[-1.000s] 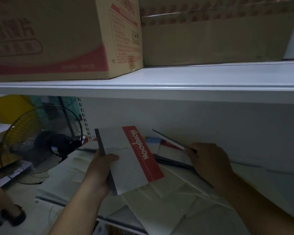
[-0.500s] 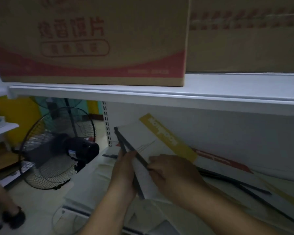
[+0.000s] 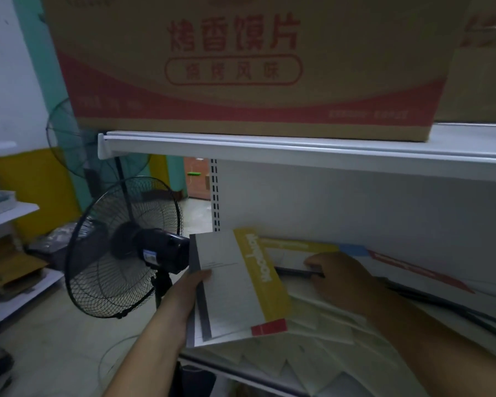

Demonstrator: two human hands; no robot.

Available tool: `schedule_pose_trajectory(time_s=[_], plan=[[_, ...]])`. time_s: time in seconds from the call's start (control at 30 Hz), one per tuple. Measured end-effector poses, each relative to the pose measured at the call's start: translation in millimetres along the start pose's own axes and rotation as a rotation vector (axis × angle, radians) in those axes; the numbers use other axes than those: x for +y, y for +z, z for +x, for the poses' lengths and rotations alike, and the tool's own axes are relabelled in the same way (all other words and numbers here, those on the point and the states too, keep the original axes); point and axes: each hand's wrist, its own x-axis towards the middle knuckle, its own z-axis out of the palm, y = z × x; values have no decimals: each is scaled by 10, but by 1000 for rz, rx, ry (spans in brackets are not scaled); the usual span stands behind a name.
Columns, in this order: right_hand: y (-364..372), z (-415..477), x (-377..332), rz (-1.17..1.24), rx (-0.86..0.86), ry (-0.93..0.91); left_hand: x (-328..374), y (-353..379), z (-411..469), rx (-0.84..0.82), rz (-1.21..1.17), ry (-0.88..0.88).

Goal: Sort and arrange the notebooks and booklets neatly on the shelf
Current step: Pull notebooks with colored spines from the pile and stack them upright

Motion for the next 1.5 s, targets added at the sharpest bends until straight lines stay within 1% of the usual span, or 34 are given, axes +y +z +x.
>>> schedule_pose_trajectory(time_s=[0.07, 0.17, 0.23, 0.3, 0.37, 0.5, 0.53, 0.57, 0.67, 0.7, 0.73, 0.77, 0.8, 0.87, 0.93, 0.97, 1.0, 1.03, 1.1, 1.13, 1.17, 1.2, 1.27, 1.37, 1.43, 1.5], plan=[[38, -28, -5, -46, 62, -40, -6, -40, 13, -67, 8, 17], [2, -44, -12, -58, 180, -29, 23, -147, 16, -108, -34, 16], [-54, -46, -23, -117, 305, -40, 70, -220, 15, -131, -68, -4], [-144, -59, -25, -125, 469, -95, 126, -250, 18, -189, -101, -12], [-267, -92, 0, -110, 579, -114, 184, -230, 3, -223, -124, 23], [-481, -233, -103, -146, 710, -83, 247, 14, -61, -273, -131, 131], [-534, -278, -199, -159, 714, -86, 231, 135, -79, -285, -125, 146], [-567, -324, -301, -165, 680, -71, 191, 274, -91, -299, -121, 153], [-645, -377, -551, -215, 402, 73, 34, 792, -227, -365, -92, 164], [-627, -423, -595, -241, 363, 96, -33, 968, -292, -383, -94, 163], [-638, -485, -619, -287, 364, 82, -105, 1127, -345, -392, -102, 161], [-651, -579, -617, -297, 400, 77, -167, 1285, -398, -411, -122, 149], [-676, -699, -600, -275, 423, 92, -230, 1432, -453, -437, -129, 131], [-698, -949, -490, -161, 309, 92, -382, 1701, -551, -491, -97, 106], [-729, -1262, -310, -66, 181, 54, -568, 1948, -678, -517, -48, 95], [-789, -1417, -195, -15, 149, 66, -666, 2072, -754, -547, -26, 75], [-862, -1565, -33, 81, 160, 138, -777, 2198, -823, -599, -5, 37], [-938, -1719, 175, 162, 212, 251, -882, 2326, -917, -669, 15, -12], [-1108, -2068, 674, 159, 342, 514, -1099, 2583, -1093, -807, 61, -117], [-1192, -2276, 910, 147, 362, 657, -1223, 2712, -1169, -857, 87, -162], [-1253, -2492, 1116, 213, 382, 781, -1347, 2840, -1251, -893, 116, -195], [-1284, -2705, 1299, 331, 392, 873, -1472, 2966, -1346, -929, 133, -230], [-1262, -3110, 1595, 598, 429, 956, -1745, 3230, -1556, -992, 150, -309], [-1206, -3642, 1944, 869, 619, 1012, -2124, 3605, -1911, -1019, 270, -400], [-1254, -3946, 2093, 944, 758, 1059, -2372, 3838, -2145, -1021, 344, -451], [-1331, -4221, 2217, 974, 876, 1114, -2599, 4069, -2363, -1022, 365, -476]])
